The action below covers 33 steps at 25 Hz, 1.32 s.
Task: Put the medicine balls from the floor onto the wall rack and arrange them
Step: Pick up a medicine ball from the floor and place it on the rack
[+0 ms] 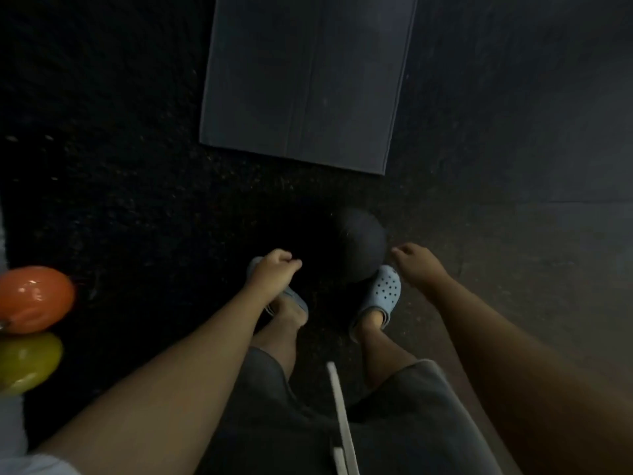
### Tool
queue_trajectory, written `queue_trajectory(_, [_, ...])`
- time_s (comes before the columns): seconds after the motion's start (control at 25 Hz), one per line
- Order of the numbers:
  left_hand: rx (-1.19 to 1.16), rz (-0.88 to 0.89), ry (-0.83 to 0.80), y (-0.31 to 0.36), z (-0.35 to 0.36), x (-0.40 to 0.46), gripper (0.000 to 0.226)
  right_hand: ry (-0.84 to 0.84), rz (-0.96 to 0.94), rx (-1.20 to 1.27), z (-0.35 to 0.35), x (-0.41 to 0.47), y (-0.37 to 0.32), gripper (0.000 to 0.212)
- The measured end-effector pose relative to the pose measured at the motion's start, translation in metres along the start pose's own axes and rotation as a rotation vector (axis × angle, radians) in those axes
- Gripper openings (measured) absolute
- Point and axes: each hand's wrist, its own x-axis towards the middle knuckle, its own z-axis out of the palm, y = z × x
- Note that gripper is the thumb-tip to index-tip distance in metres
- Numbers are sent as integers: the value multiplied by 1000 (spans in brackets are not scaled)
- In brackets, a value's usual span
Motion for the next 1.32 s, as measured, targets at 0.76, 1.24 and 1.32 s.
queue_trajectory(0.76, [-774,-273,-153,-3,89,266,51,-172,321,883,71,227,36,47])
queue_trajectory(1.24, [-1048,234,-31,110,-111,-108,56,-125,-152,768,-96,-103,-190,70])
queue_trajectory(1.32, [-1095,403,39,122,-158,-187,56,-131,-331,685,-126,-175,-249,72])
